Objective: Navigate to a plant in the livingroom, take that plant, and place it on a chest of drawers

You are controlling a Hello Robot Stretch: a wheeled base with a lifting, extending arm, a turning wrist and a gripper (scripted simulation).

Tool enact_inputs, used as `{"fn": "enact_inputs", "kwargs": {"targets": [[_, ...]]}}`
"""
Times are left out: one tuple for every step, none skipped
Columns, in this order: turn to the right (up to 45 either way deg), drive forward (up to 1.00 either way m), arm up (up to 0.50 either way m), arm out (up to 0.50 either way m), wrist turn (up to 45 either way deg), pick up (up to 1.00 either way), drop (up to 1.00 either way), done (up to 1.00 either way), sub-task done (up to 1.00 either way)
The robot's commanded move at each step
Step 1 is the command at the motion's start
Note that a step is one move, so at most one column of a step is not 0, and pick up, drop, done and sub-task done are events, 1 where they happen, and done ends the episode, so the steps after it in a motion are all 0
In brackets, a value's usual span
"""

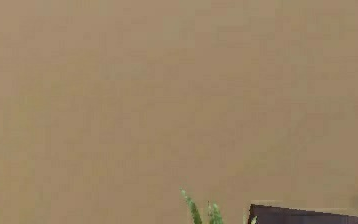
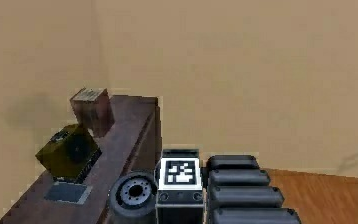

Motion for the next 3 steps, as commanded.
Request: {"fn": "enact_inputs", "kwargs": {"targets": [[21.0, 0.00, 0.00, 0.00, 0.0, 0.00, 0.00, 0.00, 0.00], [-45.0, 0.00, 0.00, 0.00, 0.0, 0.00, 0.00, 0.00, 0.00], [-9.0, 0.00, 0.00, 0.00, 0.0, 0.00, 0.00, 0.00, 0.00]]}}
